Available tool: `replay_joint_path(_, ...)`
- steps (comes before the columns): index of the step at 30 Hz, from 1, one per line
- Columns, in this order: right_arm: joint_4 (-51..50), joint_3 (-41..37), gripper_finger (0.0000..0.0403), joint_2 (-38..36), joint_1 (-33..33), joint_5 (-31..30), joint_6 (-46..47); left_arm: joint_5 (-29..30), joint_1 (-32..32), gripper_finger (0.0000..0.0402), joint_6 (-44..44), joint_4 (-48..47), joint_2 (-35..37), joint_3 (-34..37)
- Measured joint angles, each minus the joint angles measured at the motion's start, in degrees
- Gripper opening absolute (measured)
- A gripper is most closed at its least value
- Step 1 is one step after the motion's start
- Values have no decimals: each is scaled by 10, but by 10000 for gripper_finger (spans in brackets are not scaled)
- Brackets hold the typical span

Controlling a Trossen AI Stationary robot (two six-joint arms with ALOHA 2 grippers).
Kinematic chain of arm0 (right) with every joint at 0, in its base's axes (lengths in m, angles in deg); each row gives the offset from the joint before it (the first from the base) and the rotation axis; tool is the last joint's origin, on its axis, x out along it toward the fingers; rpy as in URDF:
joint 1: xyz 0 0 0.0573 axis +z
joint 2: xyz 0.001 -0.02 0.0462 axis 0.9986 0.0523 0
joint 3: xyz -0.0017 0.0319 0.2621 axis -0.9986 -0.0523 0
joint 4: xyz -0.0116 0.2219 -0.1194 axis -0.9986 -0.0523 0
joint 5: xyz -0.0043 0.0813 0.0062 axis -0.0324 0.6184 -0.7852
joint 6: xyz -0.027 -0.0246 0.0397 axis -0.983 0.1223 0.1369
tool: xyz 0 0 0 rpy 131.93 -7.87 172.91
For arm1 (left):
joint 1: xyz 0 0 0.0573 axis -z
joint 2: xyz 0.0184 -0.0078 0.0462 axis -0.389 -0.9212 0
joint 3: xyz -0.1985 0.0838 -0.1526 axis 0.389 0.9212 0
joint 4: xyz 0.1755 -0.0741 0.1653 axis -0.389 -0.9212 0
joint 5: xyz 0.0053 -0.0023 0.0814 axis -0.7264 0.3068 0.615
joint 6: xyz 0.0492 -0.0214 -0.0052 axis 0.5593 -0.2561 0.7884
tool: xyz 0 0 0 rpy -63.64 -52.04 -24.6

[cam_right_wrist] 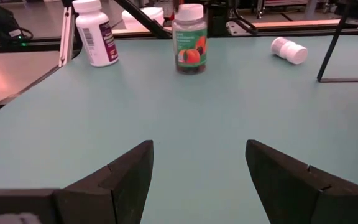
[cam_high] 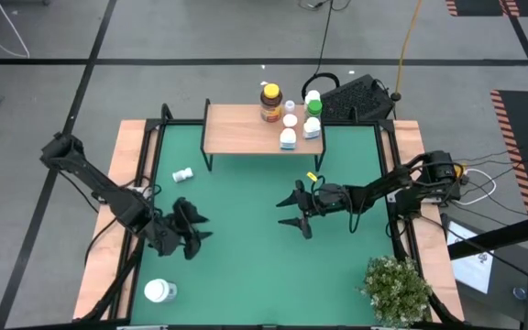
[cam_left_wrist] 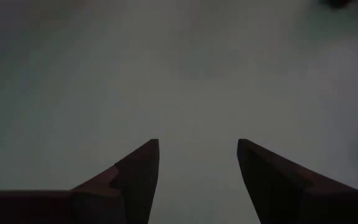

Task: Pick and place medicine bottles onto shelf by color
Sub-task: Put the green medicine bottle on the shelf

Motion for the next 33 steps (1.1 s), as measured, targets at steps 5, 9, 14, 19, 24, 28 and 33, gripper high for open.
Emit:
replay_joint_path(5, 1, 0, 251, 0, 0, -2, 0, 14, -5, 218, -95, -214, 6, -71)
replay_joint_path(9, 0, 0, 251, 0, 0, -2, 0, 12, 1, 218, -86, -239, 7, -109)
replay_joint_path(14, -8, 0, 251, 0, 0, -2, 0, -31, 18, 218, -55, -205, 2, -100)
replay_joint_path(19, -16, 0, 251, 0, 0, -2, 6, -28, 24, 218, -92, -205, -10, -69)
replay_joint_path(24, -16, 0, 251, 0, 0, -2, 9, -26, 23, 218, -122, -202, -10, -34)
replay_joint_path(28, -16, 0, 251, 0, 0, -2, 1, 24, 23, 219, -81, -131, -10, 4)
replay_joint_path(33, -16, 0, 251, 0, 0, -2, 0, 25, 4, 235, 66, 107, -10, 76)
